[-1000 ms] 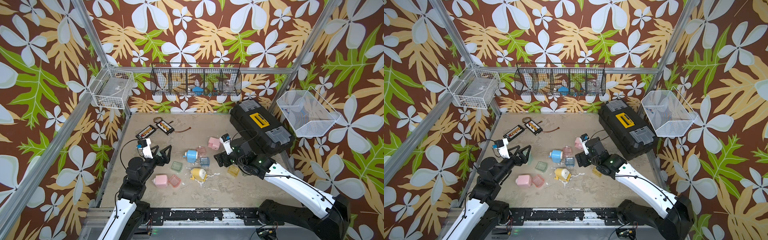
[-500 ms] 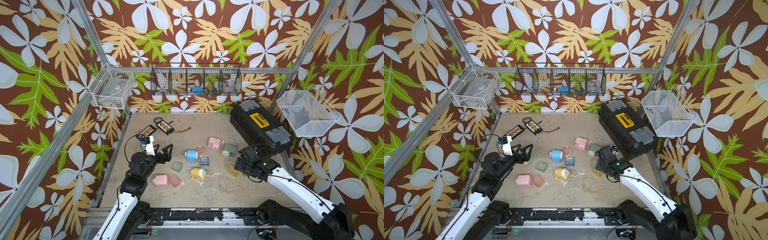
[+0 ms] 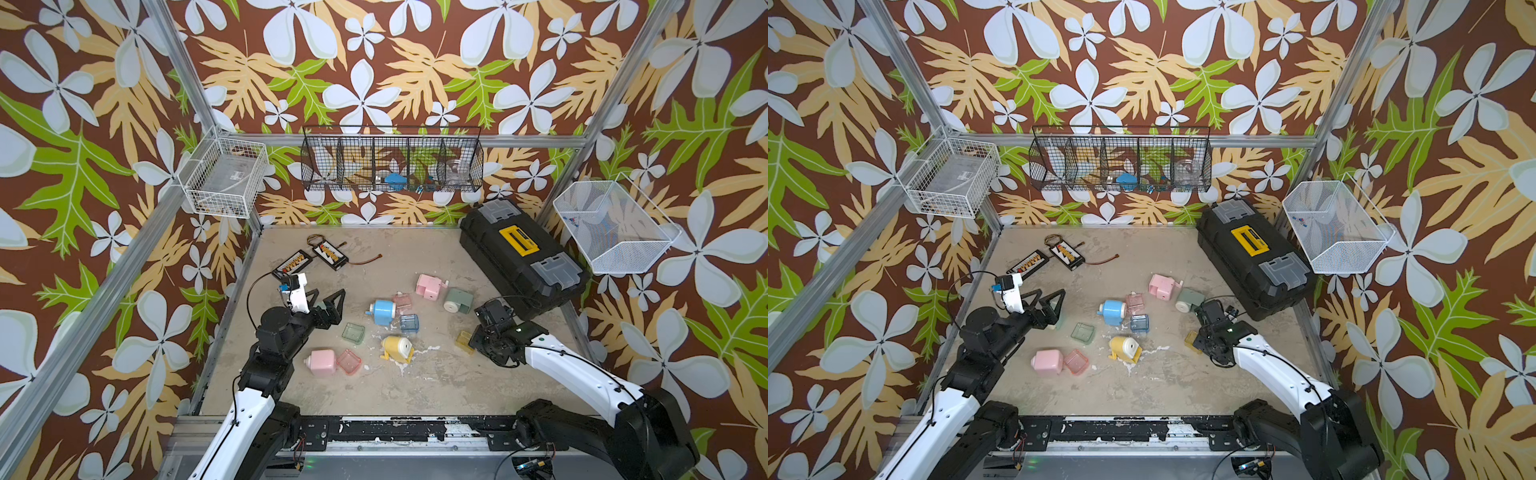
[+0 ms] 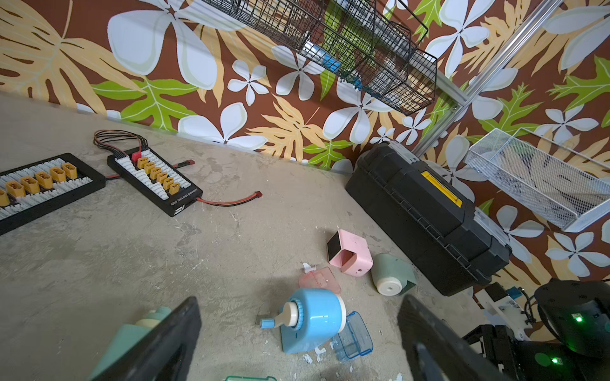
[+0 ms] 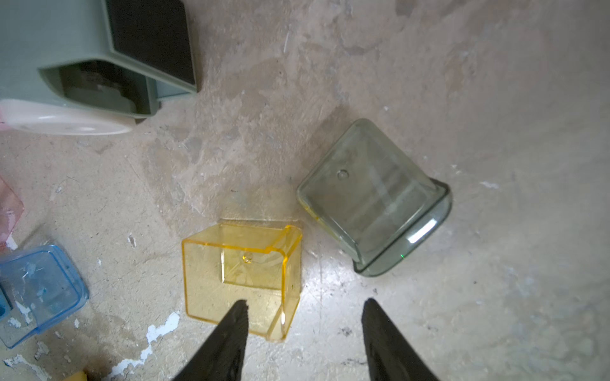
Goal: Put the tray back into the pencil sharpener
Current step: Pick up the container from the center of the board.
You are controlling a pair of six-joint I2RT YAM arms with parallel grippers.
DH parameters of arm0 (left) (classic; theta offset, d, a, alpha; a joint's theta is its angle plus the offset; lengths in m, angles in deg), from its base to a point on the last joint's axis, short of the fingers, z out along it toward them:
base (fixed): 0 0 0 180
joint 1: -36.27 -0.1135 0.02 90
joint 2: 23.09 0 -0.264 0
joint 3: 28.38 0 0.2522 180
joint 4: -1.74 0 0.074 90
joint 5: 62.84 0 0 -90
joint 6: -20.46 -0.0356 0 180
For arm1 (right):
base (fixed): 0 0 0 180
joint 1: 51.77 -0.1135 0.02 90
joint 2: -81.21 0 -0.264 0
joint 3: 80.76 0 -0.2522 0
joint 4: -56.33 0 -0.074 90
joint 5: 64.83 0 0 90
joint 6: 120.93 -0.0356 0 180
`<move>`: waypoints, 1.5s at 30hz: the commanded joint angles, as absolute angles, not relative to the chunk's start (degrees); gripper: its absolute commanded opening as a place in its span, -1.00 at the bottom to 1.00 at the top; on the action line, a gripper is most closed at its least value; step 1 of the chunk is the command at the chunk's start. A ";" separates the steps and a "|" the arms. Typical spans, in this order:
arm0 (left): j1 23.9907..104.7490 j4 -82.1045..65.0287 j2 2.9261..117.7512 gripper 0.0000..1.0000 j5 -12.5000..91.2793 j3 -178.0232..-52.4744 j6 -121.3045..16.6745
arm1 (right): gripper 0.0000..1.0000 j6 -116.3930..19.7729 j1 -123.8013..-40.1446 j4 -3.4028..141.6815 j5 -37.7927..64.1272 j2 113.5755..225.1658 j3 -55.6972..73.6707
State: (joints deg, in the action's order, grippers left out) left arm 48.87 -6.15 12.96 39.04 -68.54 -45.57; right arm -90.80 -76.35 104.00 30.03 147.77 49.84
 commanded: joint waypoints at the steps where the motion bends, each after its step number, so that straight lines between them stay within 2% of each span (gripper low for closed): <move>1: 48.91 -5.58 12.99 0.90 39.28 -68.95 -45.88 | 0.05 -91.83 -76.12 100.72 29.28 148.95 50.14; 11: 48.91 -5.64 12.91 0.90 39.52 -69.04 -46.76 | -0.30 -91.75 -75.95 98.36 28.48 152.80 50.70; 26: 48.95 -5.39 12.94 0.90 39.57 -69.12 -47.12 | -0.66 -89.77 -76.00 97.79 27.96 153.58 52.24; 34: 49.09 -4.78 13.50 0.90 39.54 -69.37 -47.56 | -1.00 -86.65 -76.10 98.19 27.27 154.57 51.98; 41: 49.11 -4.60 13.82 0.90 40.06 -69.74 -47.39 | -1.00 -82.30 -76.56 101.98 27.07 151.22 50.09; 45: 49.15 -4.55 13.73 0.90 40.98 -69.57 -47.87 | -1.00 -81.53 -80.45 106.19 28.80 148.74 48.00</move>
